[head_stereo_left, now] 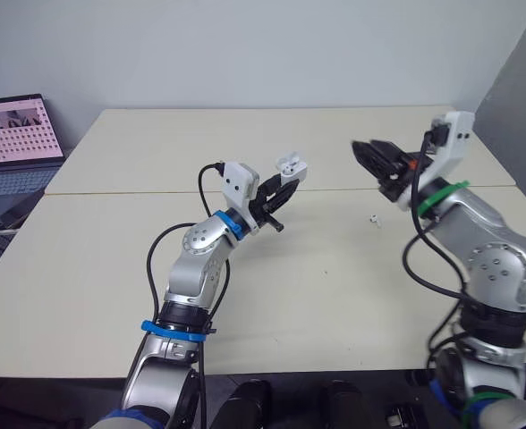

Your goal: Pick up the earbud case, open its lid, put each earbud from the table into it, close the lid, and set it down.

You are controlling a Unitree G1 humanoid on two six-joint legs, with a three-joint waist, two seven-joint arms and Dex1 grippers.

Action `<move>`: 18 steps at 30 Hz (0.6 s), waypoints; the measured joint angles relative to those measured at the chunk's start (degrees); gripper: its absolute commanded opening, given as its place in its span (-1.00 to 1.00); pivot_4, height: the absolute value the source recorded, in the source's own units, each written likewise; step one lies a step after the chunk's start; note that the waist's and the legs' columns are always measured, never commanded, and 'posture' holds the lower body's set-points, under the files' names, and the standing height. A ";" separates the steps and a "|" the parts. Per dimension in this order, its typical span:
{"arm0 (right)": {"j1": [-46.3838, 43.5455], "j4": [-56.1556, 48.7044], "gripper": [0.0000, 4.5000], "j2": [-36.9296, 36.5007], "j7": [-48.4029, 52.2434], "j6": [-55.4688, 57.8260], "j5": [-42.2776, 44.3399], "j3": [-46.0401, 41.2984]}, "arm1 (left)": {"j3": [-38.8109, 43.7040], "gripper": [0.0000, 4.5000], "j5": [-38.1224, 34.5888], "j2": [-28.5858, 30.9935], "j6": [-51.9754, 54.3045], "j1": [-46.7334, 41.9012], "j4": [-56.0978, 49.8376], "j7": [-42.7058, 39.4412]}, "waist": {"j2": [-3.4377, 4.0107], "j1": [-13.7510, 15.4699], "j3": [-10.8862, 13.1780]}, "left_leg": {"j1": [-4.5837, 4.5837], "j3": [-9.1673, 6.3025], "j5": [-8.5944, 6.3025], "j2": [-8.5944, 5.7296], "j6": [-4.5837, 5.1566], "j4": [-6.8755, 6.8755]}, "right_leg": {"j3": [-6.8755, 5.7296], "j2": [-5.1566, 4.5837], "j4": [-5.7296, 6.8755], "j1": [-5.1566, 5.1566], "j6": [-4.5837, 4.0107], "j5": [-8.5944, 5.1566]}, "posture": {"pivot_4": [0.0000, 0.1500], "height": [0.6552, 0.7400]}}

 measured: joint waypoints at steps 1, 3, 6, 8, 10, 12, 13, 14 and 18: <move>2.38 3.32 0.05 -4.44 2.13 -2.26 -3.65 2.57 | 0.01 -0.67 0.00 0.31 -0.13 0.02 0.01 -0.20 | 0.00 0.06 0.00 | 0.00 0.05 0.00 -0.01 0.01 0.02 | 0.00 0.00 0.00 0.03 0.01 -0.01 | 1.00 1.00; 5.45 9.16 0.05 -8.55 4.94 -5.32 -8.99 6.00 | 0.51 -0.67 0.00 0.69 -0.20 0.22 0.02 -0.24 | -0.03 0.06 0.02 | 0.00 0.15 0.02 -0.01 0.05 0.01 | 0.06 -0.03 0.00 0.02 0.01 0.00 | 1.00 1.00; 6.52 18.52 0.05 -10.23 9.24 -11.42 -14.74 10.12 | 0.59 -0.67 0.01 0.71 -0.22 0.24 0.17 -0.24 | -0.04 -0.21 0.03 | 0.01 0.36 0.03 0.05 0.05 -0.01 | 0.19 -0.04 0.01 -0.04 0.01 0.00 | 1.00 1.00; 6.24 22.36 0.05 -10.33 11.34 -14.78 -17.11 11.86 | 0.49 -0.67 0.04 0.44 -0.22 0.23 0.17 -0.24 | -0.05 -0.35 0.03 | 0.01 0.49 0.03 0.09 0.04 -0.03 | 0.28 -0.03 0.01 -0.07 0.01 0.00 | 1.00 1.00; 5.45 26.01 0.05 -9.67 12.66 -17.32 -18.84 12.93 | 0.48 -0.67 0.08 0.47 -0.22 0.24 0.16 -0.17 | -0.06 -0.35 0.04 | 0.02 0.55 0.04 0.10 0.03 -0.01 | 0.33 -0.03 0.01 -0.07 0.01 0.00 | 1.00 1.00; 4.31 29.14 0.05 -8.11 13.31 -19.19 -20.34 13.21 | 0.47 -0.67 0.14 0.44 -0.22 0.26 0.09 -0.10 | -0.07 -0.27 0.04 | 0.02 0.57 0.04 0.10 0.03 0.02 | 0.37 -0.03 0.01 -0.06 0.02 0.01 | 1.00 1.00; 3.53 30.84 0.05 -7.24 13.30 -20.29 -21.04 13.62 | 0.46 -0.67 0.19 0.45 -0.21 0.35 -0.03 -0.05 | -0.07 -0.21 0.04 | 0.02 0.57 0.03 0.10 0.04 0.03 | 0.37 -0.02 0.01 -0.06 0.02 0.02 | 1.00 1.00; 3.14 31.79 0.05 -6.68 13.27 -20.98 -21.77 14.00 | 0.45 -0.67 0.26 0.43 -0.20 0.39 -0.12 -0.01 | -0.07 -0.14 0.05 | 0.01 0.57 0.03 0.09 0.04 0.03 | 0.37 -0.02 0.00 -0.06 0.02 0.02 | 1.00 1.00; 0.58 37.46 0.05 -4.56 13.02 -23.83 -25.06 15.22 | 0.45 -0.67 0.32 0.41 -0.08 0.70 -0.61 0.13 | -0.08 -0.09 0.05 | 0.02 0.58 0.05 0.09 0.01 0.03 | 0.40 -0.02 0.00 -0.06 0.02 0.02 | 1.00 1.00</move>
